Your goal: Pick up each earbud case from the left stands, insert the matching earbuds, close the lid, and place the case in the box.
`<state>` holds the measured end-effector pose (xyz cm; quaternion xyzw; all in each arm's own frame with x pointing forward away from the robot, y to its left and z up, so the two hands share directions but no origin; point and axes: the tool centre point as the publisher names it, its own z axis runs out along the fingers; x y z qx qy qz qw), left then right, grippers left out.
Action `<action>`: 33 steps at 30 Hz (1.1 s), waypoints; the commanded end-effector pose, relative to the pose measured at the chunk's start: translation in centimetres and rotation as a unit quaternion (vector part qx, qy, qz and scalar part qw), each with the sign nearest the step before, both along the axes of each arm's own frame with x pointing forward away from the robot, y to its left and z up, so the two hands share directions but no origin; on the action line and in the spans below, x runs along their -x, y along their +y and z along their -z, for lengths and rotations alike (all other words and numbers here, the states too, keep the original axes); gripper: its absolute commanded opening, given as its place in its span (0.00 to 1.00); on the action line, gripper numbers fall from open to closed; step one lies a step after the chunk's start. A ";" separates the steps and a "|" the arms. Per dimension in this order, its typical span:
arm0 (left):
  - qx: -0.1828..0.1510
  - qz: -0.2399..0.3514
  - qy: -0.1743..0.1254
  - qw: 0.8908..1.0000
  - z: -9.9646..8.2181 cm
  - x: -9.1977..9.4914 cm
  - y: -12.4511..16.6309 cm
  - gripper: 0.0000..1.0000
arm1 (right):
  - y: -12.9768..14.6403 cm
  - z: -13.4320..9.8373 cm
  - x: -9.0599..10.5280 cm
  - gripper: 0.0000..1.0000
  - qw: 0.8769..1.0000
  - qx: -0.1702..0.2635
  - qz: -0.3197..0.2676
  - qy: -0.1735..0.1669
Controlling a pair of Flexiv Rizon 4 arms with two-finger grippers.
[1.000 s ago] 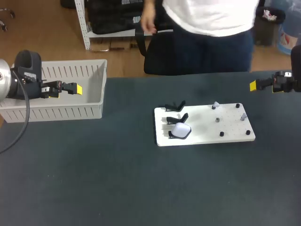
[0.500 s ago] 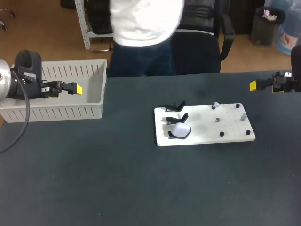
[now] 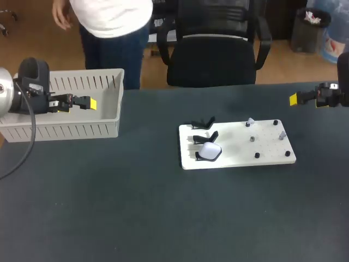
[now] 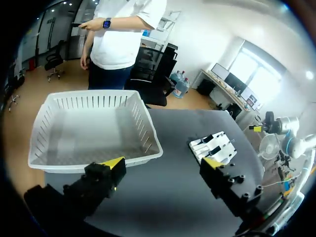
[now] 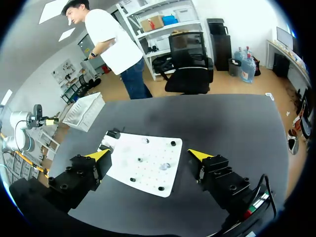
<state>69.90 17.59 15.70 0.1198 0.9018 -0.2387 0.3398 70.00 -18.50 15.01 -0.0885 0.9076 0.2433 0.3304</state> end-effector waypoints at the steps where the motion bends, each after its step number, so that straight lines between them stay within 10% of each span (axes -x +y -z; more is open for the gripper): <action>1: 0.082 0.194 -0.153 0.966 -0.2 1.6 0.6 1.00 | 0.0 0.0 0.0 1.00 1.000 0.000 0.000 0.000; 13: 0.052 0.405 -0.274 0.871 -1.1 3.4 -2.1 1.00 | 0.0 0.0 0.0 1.00 1.000 0.000 0.000 0.000; 33: 0.039 0.405 -0.266 0.874 -1.5 3.5 -4.4 1.00 | 0.0 0.0 0.0 1.00 1.000 0.000 0.000 0.000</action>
